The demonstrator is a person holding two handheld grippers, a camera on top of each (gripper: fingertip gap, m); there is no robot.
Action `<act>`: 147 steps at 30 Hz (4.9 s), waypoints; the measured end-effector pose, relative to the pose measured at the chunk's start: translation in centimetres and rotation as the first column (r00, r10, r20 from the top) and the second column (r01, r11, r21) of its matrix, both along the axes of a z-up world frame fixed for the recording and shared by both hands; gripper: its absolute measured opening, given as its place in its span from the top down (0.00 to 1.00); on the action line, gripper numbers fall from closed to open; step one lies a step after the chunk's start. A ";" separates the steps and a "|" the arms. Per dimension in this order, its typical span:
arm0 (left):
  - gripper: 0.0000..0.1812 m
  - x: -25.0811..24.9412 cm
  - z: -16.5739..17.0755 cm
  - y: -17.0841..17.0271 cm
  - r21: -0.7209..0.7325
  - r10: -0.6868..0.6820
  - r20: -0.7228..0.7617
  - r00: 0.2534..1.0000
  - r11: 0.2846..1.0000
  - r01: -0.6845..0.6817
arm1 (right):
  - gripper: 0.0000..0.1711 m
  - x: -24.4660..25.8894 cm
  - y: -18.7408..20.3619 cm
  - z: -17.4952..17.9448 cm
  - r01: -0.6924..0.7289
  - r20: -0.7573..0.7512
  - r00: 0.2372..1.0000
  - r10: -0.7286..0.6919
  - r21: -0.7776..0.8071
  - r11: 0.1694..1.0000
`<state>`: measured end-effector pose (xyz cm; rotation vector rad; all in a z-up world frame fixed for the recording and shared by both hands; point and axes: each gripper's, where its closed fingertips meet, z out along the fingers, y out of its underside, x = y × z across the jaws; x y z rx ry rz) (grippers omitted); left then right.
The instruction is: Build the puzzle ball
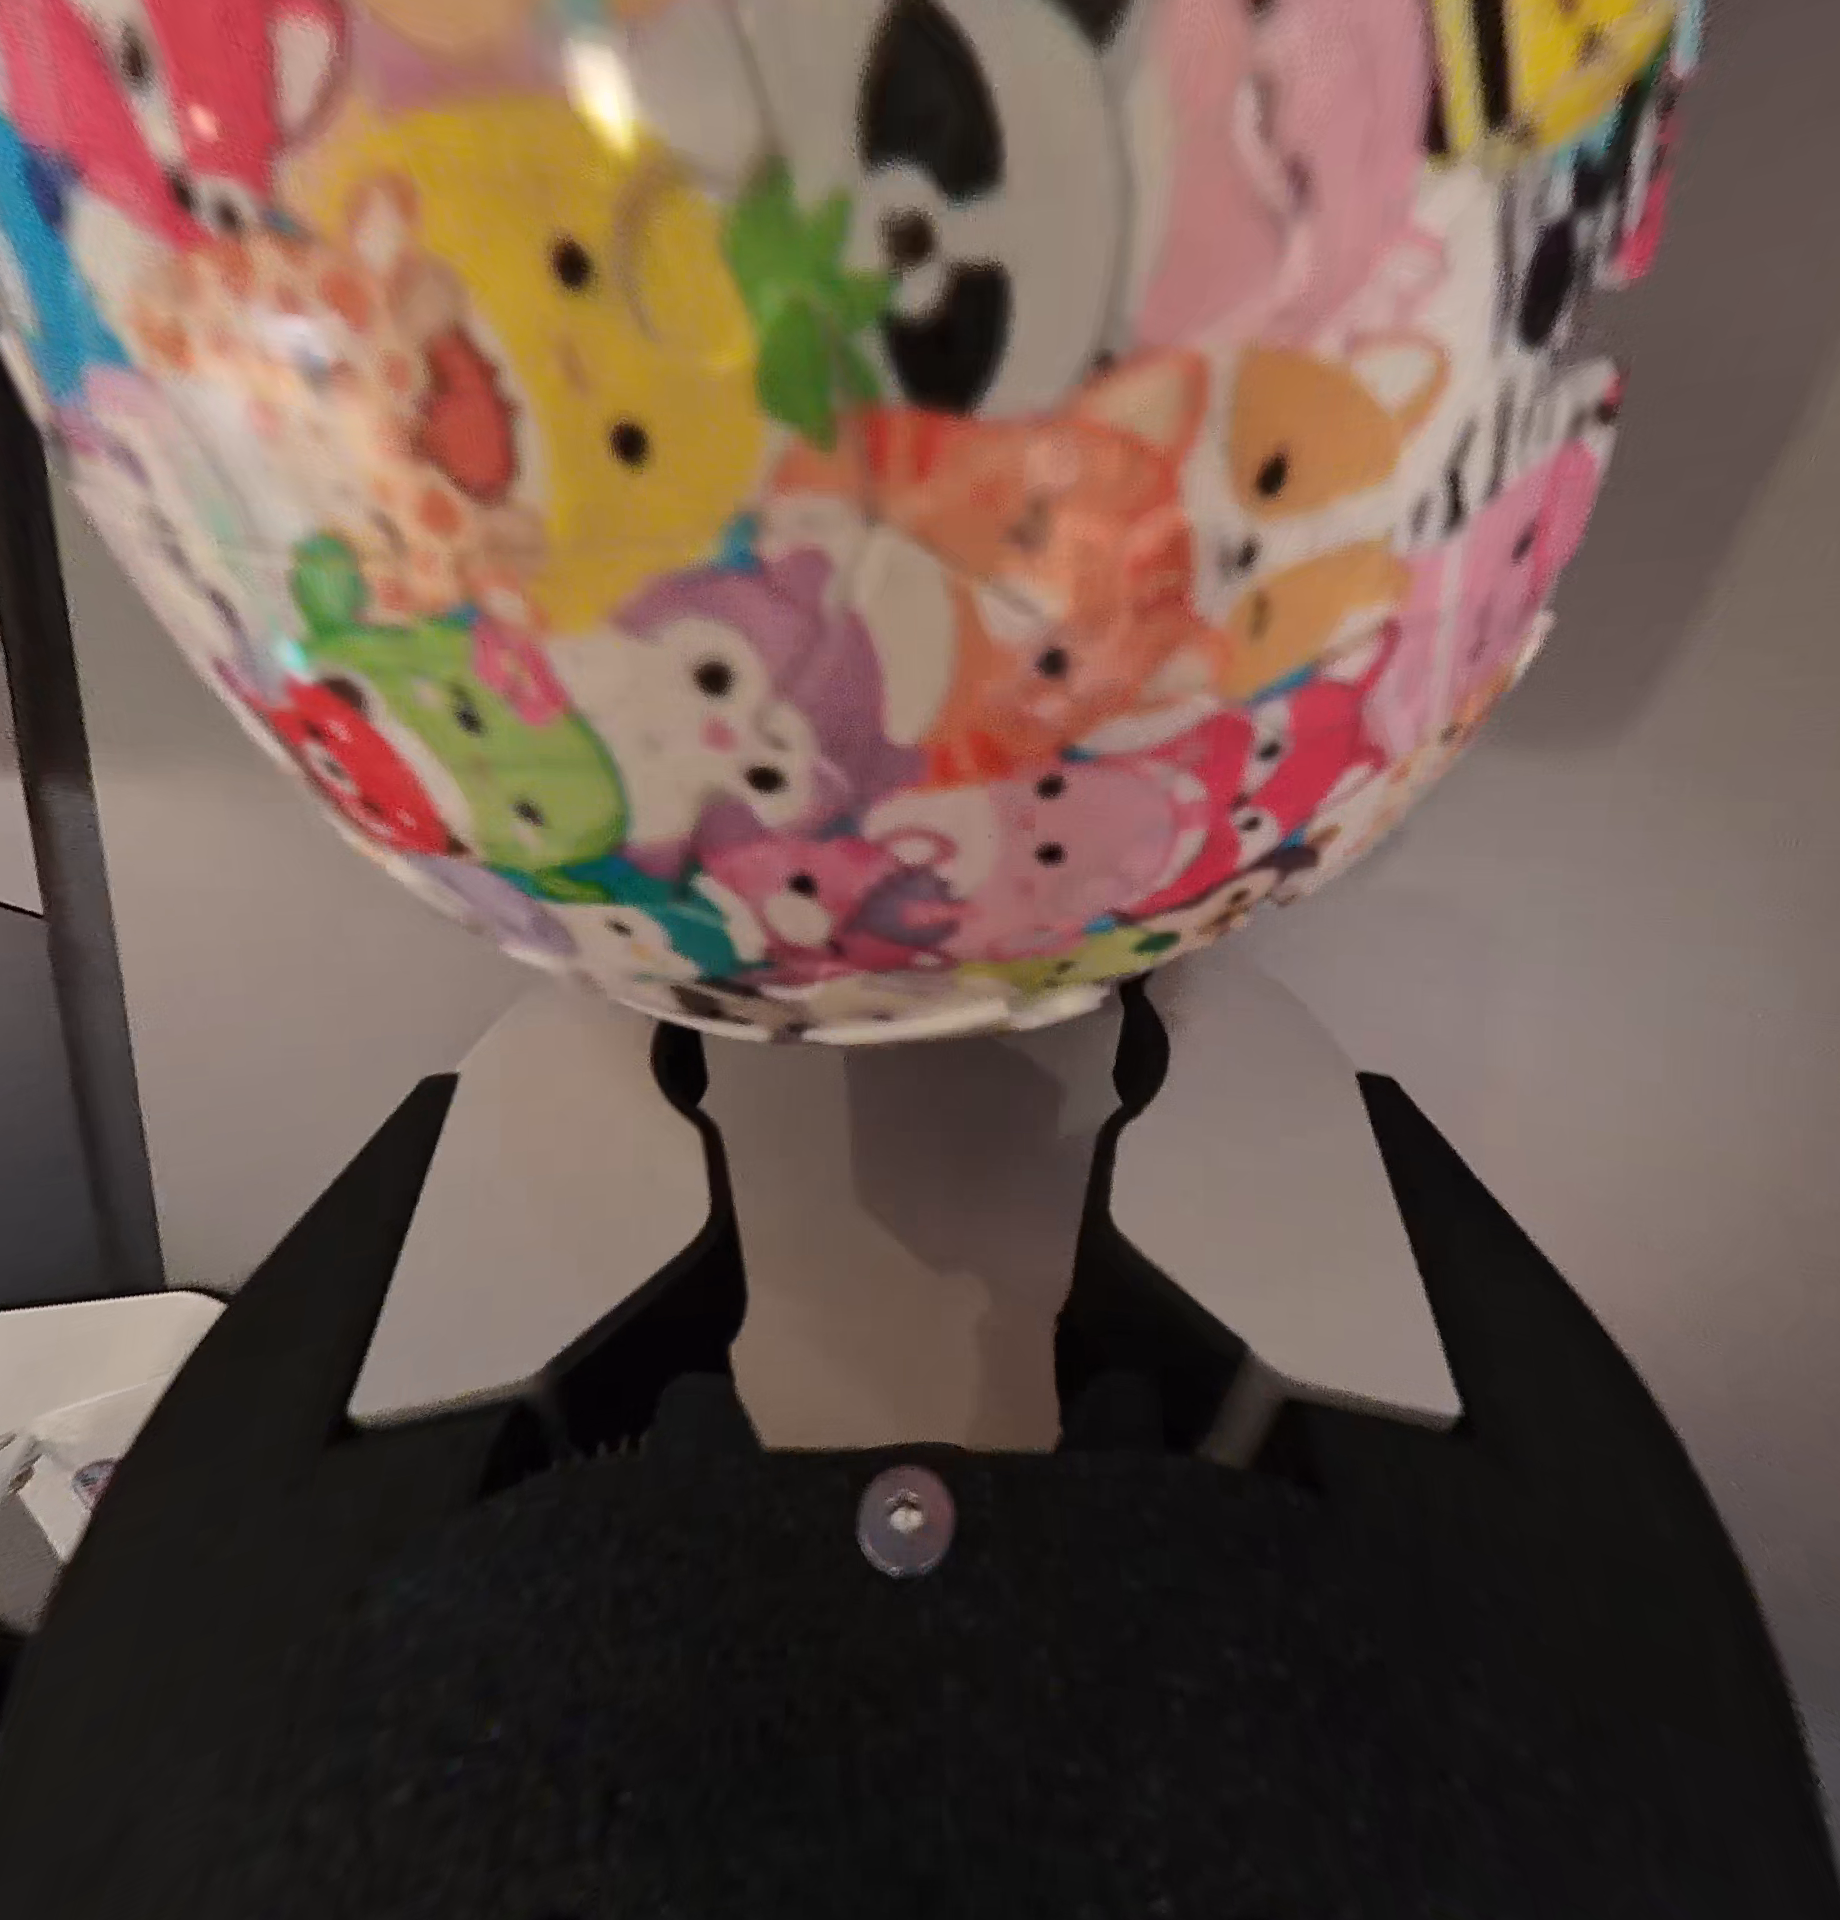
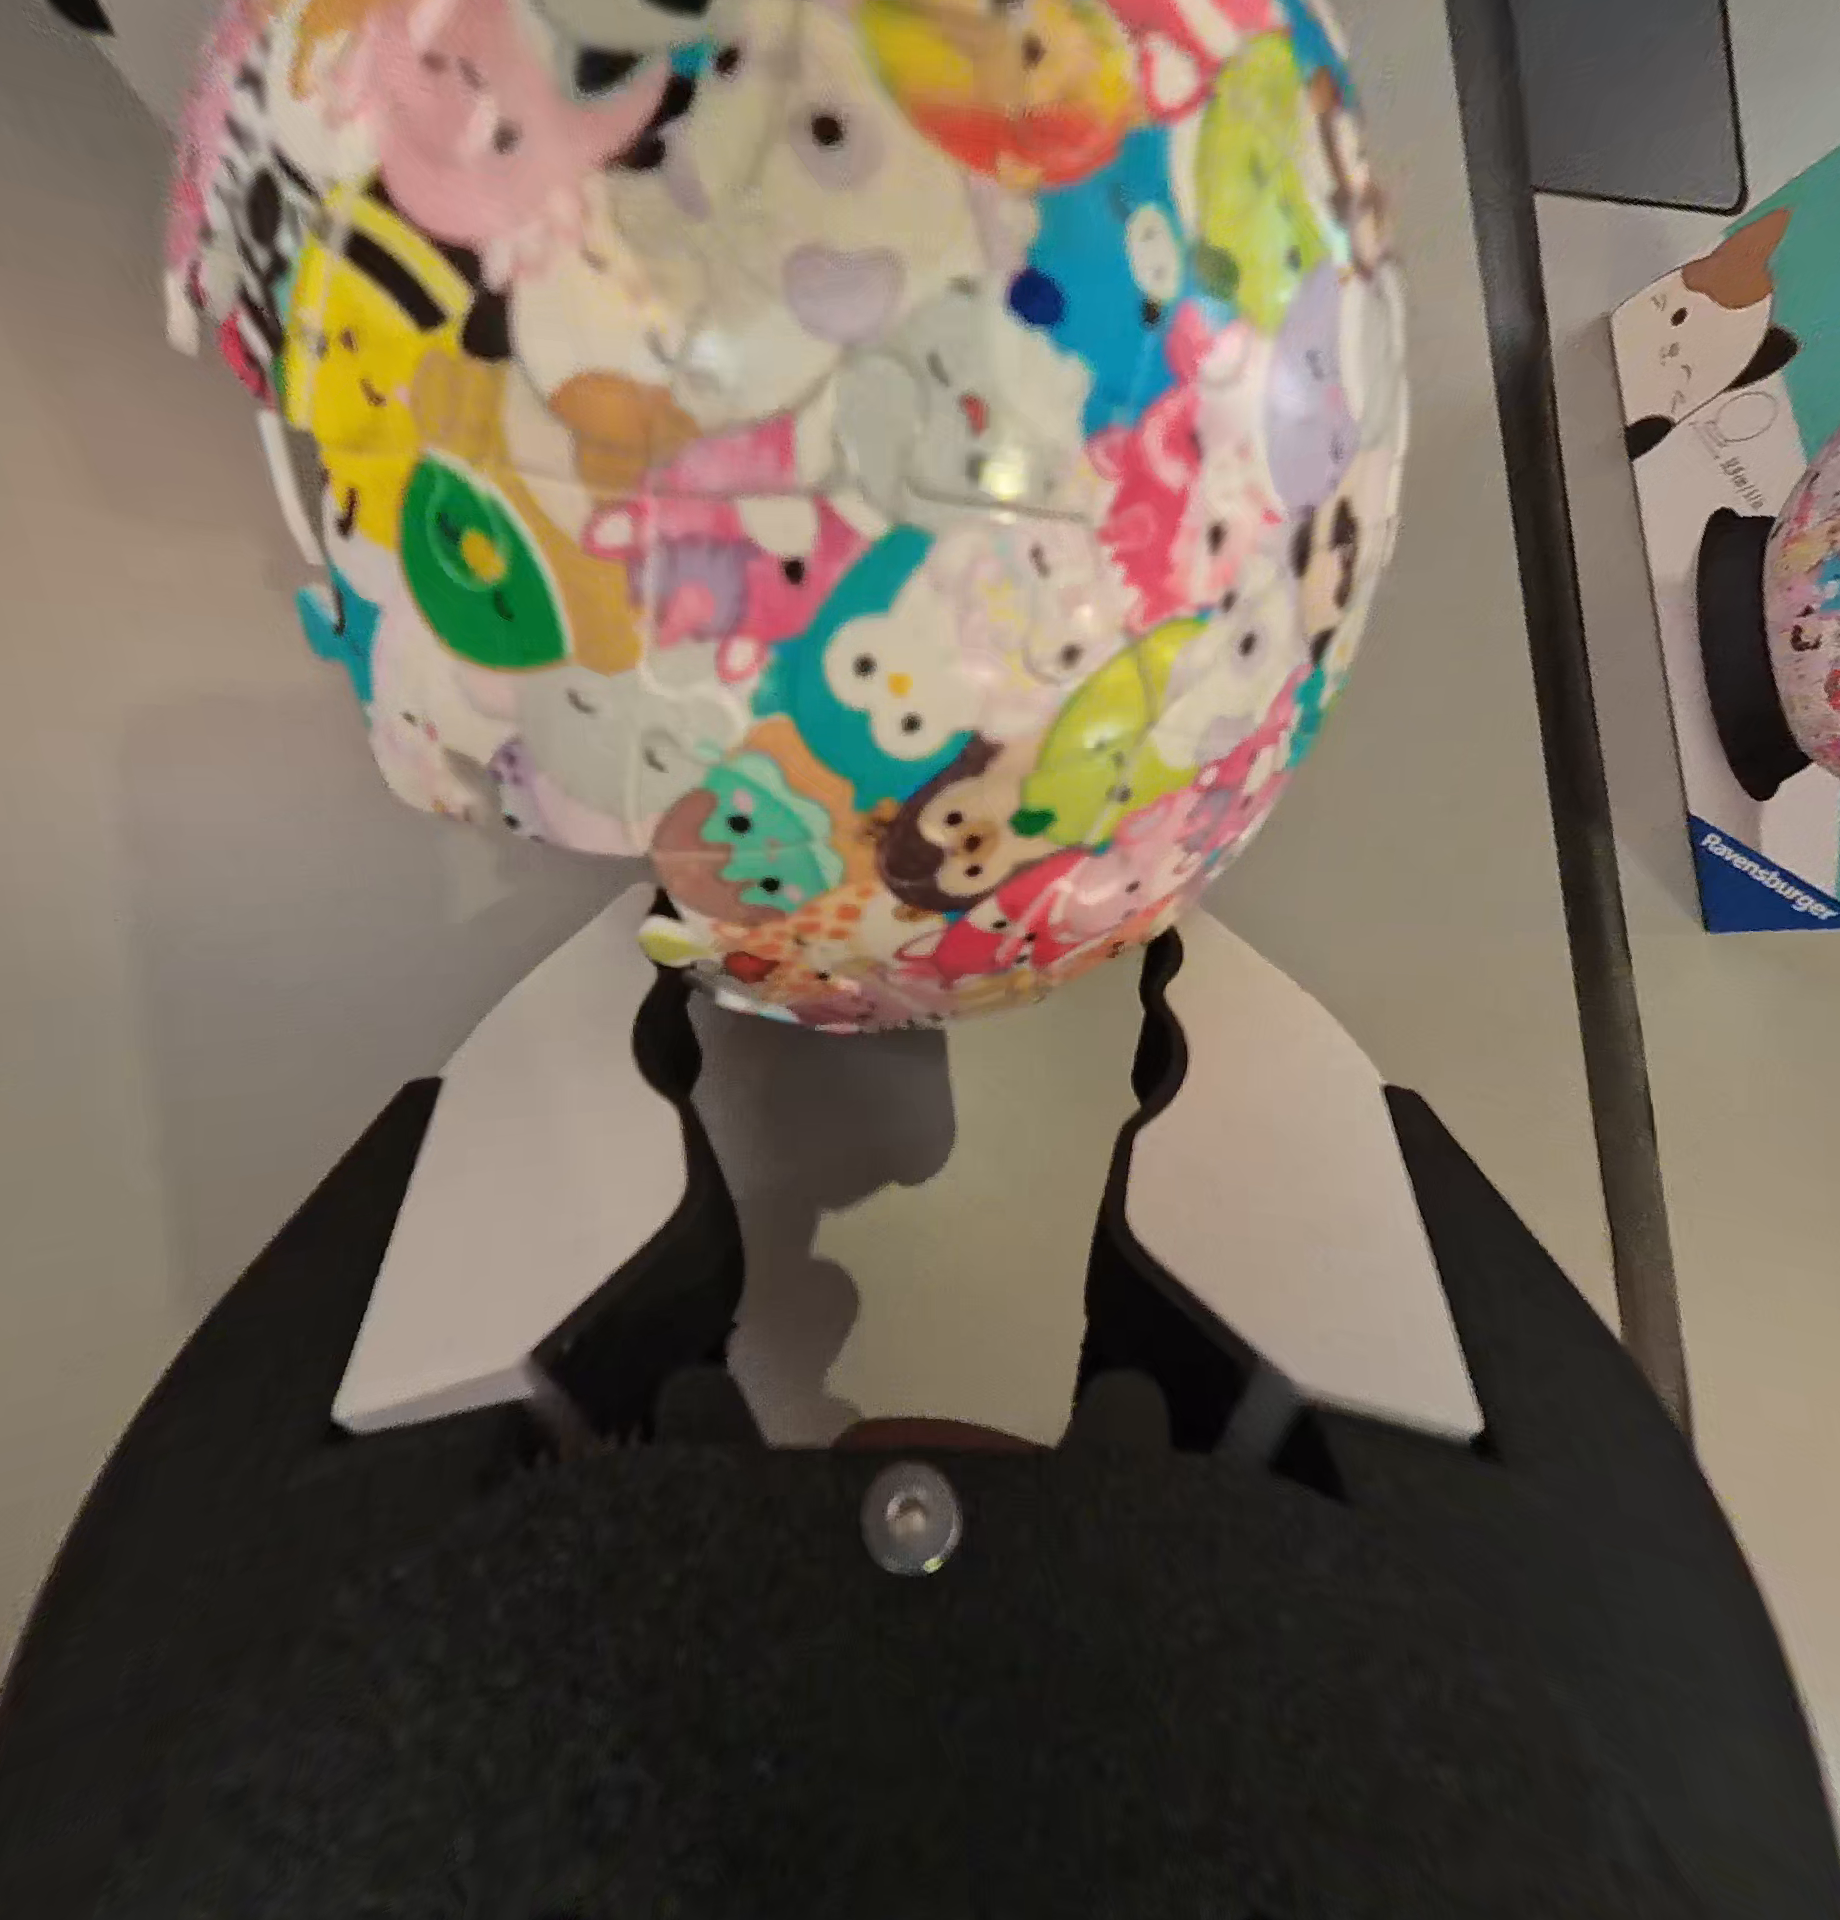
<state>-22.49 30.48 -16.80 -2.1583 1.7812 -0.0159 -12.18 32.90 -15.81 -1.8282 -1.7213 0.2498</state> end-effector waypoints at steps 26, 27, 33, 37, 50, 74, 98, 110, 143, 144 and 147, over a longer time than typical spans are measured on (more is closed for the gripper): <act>0.45 0.0 -0.1 0.6 0.125 -0.016 -0.005 1.000 0.992 0.017 | 0.54 -0.5 0.6 0.1 0.032 -0.002 0.999 -0.032 -0.061 0.998; 0.45 0.1 -0.1 0.5 0.116 -0.008 0.008 1.000 0.993 0.007 | 0.54 -0.5 0.5 0.1 0.032 0.004 0.999 -0.032 -0.076 0.997; 0.45 -0.3 0.2 0.7 0.098 0.030 0.026 0.999 0.995 -0.033 | 0.51 -0.2 0.1 -0.8 0.038 0.038 0.999 -0.035 -0.087 0.995; 0.46 -0.8 0.9 0.3 0.093 0.060 0.047 0.997 0.994 -0.064 | 0.49 0.3 -0.1 -0.9 0.066 0.037 0.997 -0.065 -0.048 0.997; 0.68 -1.6 7.4 -12.8 -0.046 0.203 0.535 0.820 0.976 -0.212 | 0.74 2.0 -11.4 0.5 0.068 -0.290 0.955 -0.063 0.009 0.998; 0.40 0.4 3.4 -3.6 -0.422 0.413 0.437 0.799 0.879 -0.223 | 0.38 3.7 -2.0 5.4 -0.005 -0.043 0.999 -0.016 -0.449 0.894; 0.35 3.3 4.6 -0.5 -0.817 0.802 0.535 0.264 0.571 -0.079 | 0.22 -2.3 -0.6 4.1 -0.132 -0.408 0.703 -0.583 -0.880 0.456; 0.37 4.3 4.5 -0.5 -0.824 0.801 0.524 0.290 0.563 -0.067 | 0.27 -3.5 -1.6 3.2 -0.120 -0.406 0.735 -0.544 -0.867 0.484; 0.40 1.5 5.4 -4.3 -0.172 0.325 0.736 0.594 0.938 -0.301 | 0.25 0.0 -3.1 6.0 -0.076 -0.522 0.848 -0.092 -0.291 0.954; 0.39 1.8 5.1 -4.3 -0.127 0.299 0.723 0.623 0.944 -0.305 | 0.24 0.7 -3.4 5.8 -0.065 -0.434 0.901 -0.029 -0.202 0.977; 0.33 2.7 3.7 -4.0 0.003 0.245 0.648 0.721 0.946 -0.324 | 0.22 2.3 -3.9 4.5 -0.132 -0.126 0.983 0.133 0.019 0.991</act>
